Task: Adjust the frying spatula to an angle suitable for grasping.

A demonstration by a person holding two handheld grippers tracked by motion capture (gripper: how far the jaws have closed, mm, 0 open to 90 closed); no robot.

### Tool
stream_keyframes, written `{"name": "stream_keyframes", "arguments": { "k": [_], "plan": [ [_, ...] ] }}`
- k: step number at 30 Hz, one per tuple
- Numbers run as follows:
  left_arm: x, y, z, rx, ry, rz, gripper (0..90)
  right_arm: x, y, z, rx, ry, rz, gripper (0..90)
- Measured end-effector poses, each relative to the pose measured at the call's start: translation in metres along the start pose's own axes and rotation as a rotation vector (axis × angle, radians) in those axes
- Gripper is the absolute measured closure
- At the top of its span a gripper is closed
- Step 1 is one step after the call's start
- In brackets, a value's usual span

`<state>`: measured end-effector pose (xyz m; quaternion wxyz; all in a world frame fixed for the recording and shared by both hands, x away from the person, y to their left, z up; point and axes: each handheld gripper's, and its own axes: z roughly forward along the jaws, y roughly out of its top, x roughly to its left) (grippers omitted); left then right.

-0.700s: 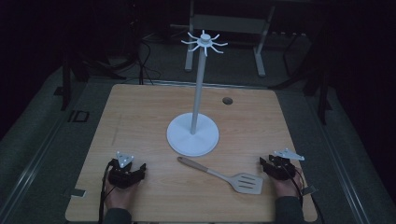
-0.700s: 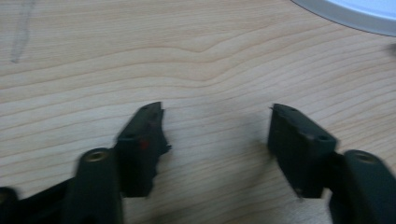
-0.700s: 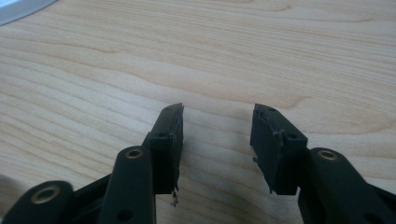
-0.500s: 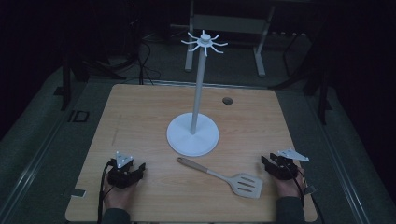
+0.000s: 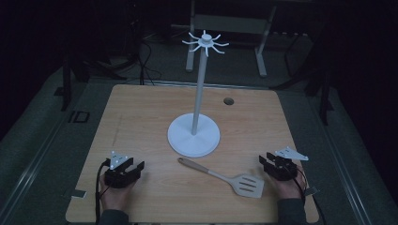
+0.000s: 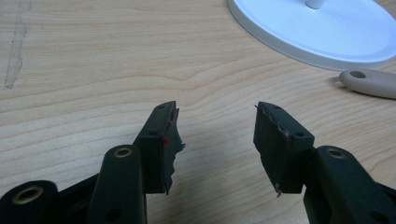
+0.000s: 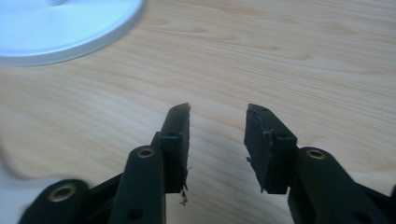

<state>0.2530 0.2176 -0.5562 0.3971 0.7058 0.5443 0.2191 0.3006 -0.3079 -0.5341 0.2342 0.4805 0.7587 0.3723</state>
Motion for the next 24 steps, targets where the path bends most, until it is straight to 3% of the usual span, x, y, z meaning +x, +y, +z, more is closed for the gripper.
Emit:
{"name": "stream_keyframes", "arguments": {
  "k": [1,5,6,12,15,17,18,22,24],
  "plan": [
    [0.0,0.001,-0.001,-0.013,-0.002,0.006,49.9,0.007,0.003,-0.001,0.012,0.023,-0.038,58.6],
    [-0.001,0.001,-0.001,-0.026,-0.013,0.02,50.0,0.015,0.008,-0.003,0.02,0.048,-0.072,60.2],
    [-0.001,0.001,-0.001,-0.024,-0.016,0.028,50.0,0.021,0.012,-0.005,0.015,0.069,-0.107,61.2],
    [-0.003,0.0,-0.002,-0.033,-0.017,0.046,49.2,0.034,0.026,-0.007,0.016,0.113,-0.168,63.6],
    [-0.004,0.0,-0.003,-0.036,-0.011,0.052,48.8,0.046,0.042,-0.009,0.027,0.145,-0.244,65.1],
    [-0.004,0.0,-0.003,-0.037,-0.01,0.053,48.8,0.048,0.045,-0.009,0.03,0.15,-0.257,65.2],
    [-0.004,0.0,-0.002,-0.036,-0.009,0.054,48.6,0.054,0.054,-0.009,0.039,0.168,-0.294,65.7],
    [-0.003,0.0,-0.001,-0.027,-0.005,0.051,48.0,0.061,0.063,-0.007,0.058,0.201,-0.325,66.5],
    [-0.004,0.0,0.0,-0.025,-0.009,0.052,47.9,0.072,0.072,-0.001,0.097,0.231,-0.372,66.8]
  ]
}}
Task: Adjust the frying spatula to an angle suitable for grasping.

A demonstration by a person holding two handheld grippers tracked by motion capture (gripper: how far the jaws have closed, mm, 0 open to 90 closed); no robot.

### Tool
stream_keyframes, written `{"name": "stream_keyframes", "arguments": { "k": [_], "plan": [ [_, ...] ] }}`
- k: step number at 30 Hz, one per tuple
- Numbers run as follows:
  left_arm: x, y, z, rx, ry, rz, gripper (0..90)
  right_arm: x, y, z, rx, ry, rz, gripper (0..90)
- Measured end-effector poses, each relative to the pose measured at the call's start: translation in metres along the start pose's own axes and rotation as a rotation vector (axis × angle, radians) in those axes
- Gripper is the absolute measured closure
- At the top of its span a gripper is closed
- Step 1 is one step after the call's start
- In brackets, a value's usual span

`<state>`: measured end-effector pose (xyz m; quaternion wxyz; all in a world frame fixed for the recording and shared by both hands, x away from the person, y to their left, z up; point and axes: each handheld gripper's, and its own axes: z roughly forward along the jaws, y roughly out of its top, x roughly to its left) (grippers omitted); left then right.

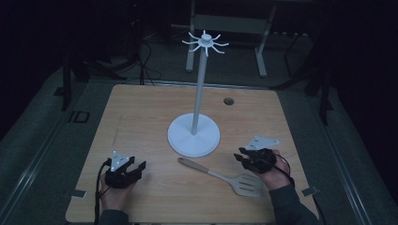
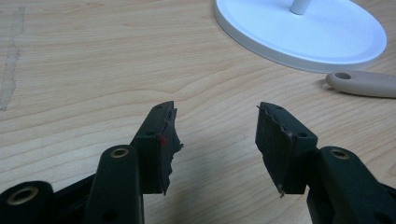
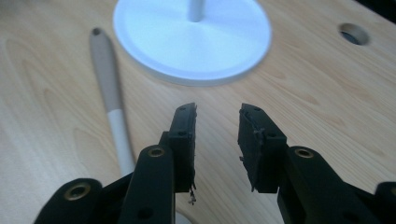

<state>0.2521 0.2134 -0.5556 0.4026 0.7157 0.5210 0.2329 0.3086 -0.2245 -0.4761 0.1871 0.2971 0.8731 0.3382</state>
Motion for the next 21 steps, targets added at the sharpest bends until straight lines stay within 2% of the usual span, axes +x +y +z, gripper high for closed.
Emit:
{"name": "stream_keyframes", "arguments": {
  "k": [2,3,5,6,8,14,17,18,21],
  "plan": [
    [0.0,0.0,0.0,0.0,-0.003,0.003,47.8,0.003,0.004,0.003,0.019,0.011,-0.019,66.7],
    [-0.001,0.0,0.001,0.0,-0.003,0.005,47.4,0.011,0.013,0.011,0.061,0.036,-0.065,68.2],
    [-0.001,0.0,0.0,-0.001,-0.003,0.006,47.2,0.018,0.019,0.019,0.091,0.057,-0.102,67.6],
    [0.0,0.0,0.0,-0.007,-0.002,0.003,47.2,0.018,0.019,0.019,0.091,0.057,-0.102,67.6],
    [0.0,0.0,-0.002,-0.014,-0.004,-0.007,47.1,0.026,0.029,0.033,0.145,0.107,-0.152,67.6],
    [0.001,0.0,-0.001,-0.01,-0.006,-0.007,47.0,0.038,0.039,0.053,0.225,0.151,-0.216,72.9],
    [0.001,0.0,-0.001,-0.009,-0.004,-0.006,46.8,0.042,0.041,0.059,0.257,0.167,-0.229,74.0],
    [0.0,0.0,0.0,-0.01,-0.005,-0.002,46.7,0.046,0.043,0.066,0.286,0.19,-0.241,74.0],
    [0.0,0.0,0.0,-0.006,-0.005,0.001,46.5,0.052,0.044,0.076,0.324,0.212,-0.257,73.8]
  ]
}}
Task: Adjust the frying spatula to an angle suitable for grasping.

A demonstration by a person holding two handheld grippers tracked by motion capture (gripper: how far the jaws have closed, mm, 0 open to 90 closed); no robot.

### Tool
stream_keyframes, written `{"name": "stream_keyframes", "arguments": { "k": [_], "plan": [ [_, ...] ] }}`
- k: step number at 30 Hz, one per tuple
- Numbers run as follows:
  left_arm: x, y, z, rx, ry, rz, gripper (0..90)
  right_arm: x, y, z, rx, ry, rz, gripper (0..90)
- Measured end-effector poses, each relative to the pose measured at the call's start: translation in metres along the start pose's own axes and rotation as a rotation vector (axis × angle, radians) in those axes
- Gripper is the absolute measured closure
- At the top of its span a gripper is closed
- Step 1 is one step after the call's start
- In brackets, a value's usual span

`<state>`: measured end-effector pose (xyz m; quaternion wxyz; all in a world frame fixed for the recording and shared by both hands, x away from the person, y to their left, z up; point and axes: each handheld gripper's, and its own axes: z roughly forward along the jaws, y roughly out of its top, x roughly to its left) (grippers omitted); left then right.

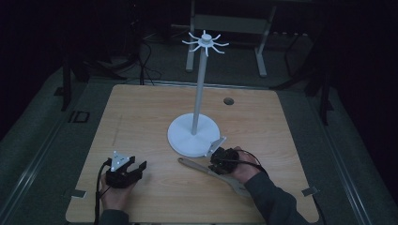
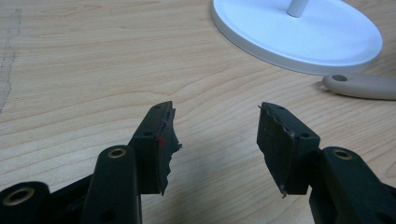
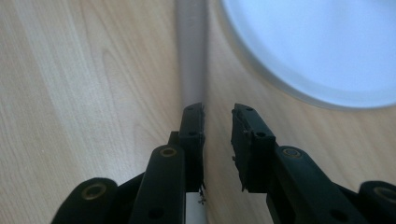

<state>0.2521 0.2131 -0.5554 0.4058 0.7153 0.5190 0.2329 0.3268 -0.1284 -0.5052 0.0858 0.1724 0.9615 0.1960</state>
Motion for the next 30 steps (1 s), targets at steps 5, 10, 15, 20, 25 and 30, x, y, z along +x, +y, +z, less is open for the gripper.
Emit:
{"name": "stream_keyframes", "arguments": {
  "k": [5,10,15,20,25,30],
  "plan": [
    [0.0,0.0,0.0,-0.002,0.002,0.0,46.0,0.003,0.007,0.019,0.052,0.037,-0.01,69.6],
    [0.0,0.0,0.001,-0.004,-0.001,0.0,45.6,0.004,0.01,0.03,0.084,0.05,-0.013,71.4],
    [-0.001,0.0,0.001,-0.005,0.001,0.0,45.7,0.004,0.01,0.034,0.092,0.058,-0.036,74.0],
    [0.0,0.0,0.001,-0.005,0.002,-0.003,45.8,-0.004,0.007,0.024,0.031,0.028,0.008,74.0],
    [-0.001,0.0,0.001,-0.001,0.0,-0.001,45.8,-0.019,0.003,0.02,0.017,-0.011,0.087,73.8],
    [-0.001,0.0,0.002,-0.001,0.001,-0.003,45.8,-0.028,0.001,0.026,0.046,-0.033,0.138,73.7]
  ]
}}
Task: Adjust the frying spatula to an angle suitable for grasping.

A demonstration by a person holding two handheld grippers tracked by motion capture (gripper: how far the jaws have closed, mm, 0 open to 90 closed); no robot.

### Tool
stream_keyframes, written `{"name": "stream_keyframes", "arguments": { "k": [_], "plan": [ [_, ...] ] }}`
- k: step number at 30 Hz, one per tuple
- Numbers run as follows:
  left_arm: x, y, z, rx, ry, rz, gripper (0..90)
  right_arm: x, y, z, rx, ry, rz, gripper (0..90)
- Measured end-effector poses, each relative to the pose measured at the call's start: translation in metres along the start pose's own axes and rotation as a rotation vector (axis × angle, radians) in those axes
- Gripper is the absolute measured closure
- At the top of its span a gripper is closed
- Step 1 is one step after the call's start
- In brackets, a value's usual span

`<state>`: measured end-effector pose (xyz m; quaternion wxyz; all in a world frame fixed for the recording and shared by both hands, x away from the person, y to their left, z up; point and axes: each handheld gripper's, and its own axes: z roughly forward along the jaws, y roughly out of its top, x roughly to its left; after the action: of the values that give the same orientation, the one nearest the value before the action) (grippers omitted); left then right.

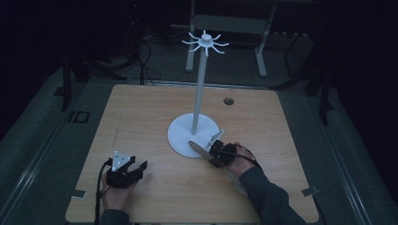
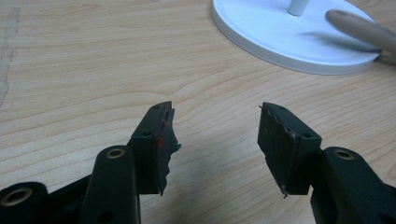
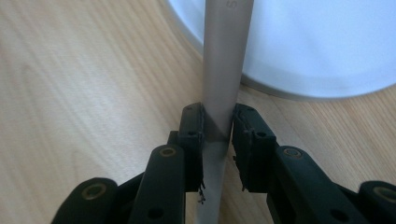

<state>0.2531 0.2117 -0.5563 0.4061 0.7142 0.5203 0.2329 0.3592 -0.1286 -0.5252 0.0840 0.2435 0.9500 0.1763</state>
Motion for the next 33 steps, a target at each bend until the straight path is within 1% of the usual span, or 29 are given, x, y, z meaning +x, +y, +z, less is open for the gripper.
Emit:
{"name": "stream_keyframes", "arguments": {
  "k": [3,6,8,11,16,18,19,20,24,28,30,31,33],
  "plan": [
    [0.0,0.0,-0.0001,0.0,0.0,0.0,45.9,-0.0016,0.0003,0.0017,0.003,0.005,0.007,73.5],
    [-0.0002,0.0,0.0004,0.002,0.001,0.0,45.9,-0.0013,0.0015,0.0019,0.012,0.001,-0.006,72.6],
    [-0.0004,0.0,0.0008,0.002,-0.002,-0.001,45.9,-0.0011,0.0034,0.0034,0.028,-0.001,-0.014,72.2],
    [-0.0004,0.0004,0.0012,-0.001,-0.005,-0.005,45.9,-0.0024,0.0048,0.009,0.045,0.008,-0.007,72.5],
    [-0.0004,0.0012,0.0027,-0.01,-0.009,-0.012,45.9,-0.0029,0.0044,0.0106,0.048,0.013,-0.002,72.8],
    [-0.0006,0.0015,0.0037,-0.009,-0.011,-0.014,45.9,-0.0041,0.0038,0.0108,0.043,0.02,0.014,72.8],
    [-0.0008,0.0015,0.0041,-0.007,-0.011,-0.013,45.9,-0.0041,0.0038,0.0108,0.043,0.02,0.014,72.8],
    [-0.0012,0.0014,0.0046,-0.002,-0.012,-0.012,45.9,-0.0049,0.003,0.0109,0.036,0.03,0.028,73.3],
    [-0.0019,0.0009,0.0045,0.004,-0.005,-0.007,45.9,-0.0059,0.0015,0.0109,0.024,0.038,0.037,73.9],
    [-0.0018,0.0007,0.0037,0.006,-0.002,-0.004,45.9,-0.0052,-0.0008,0.0106,0.006,0.033,0.041,74.3],
    [-0.0017,0.0005,0.0034,0.008,0.002,-0.001,45.9,-0.004,-0.0025,0.0105,-0.009,0.014,0.043,74.3],
    [-0.0015,0.0002,0.0031,0.011,0.004,0.001,45.9,-0.004,-0.0025,0.0105,-0.009,0.014,0.043,74.3],
    [-0.001,-0.0003,0.0023,0.01,0.007,-0.002,46.0,-0.0031,-0.0046,0.0085,-0.034,0.001,0.04,74.3]
  ]
}}
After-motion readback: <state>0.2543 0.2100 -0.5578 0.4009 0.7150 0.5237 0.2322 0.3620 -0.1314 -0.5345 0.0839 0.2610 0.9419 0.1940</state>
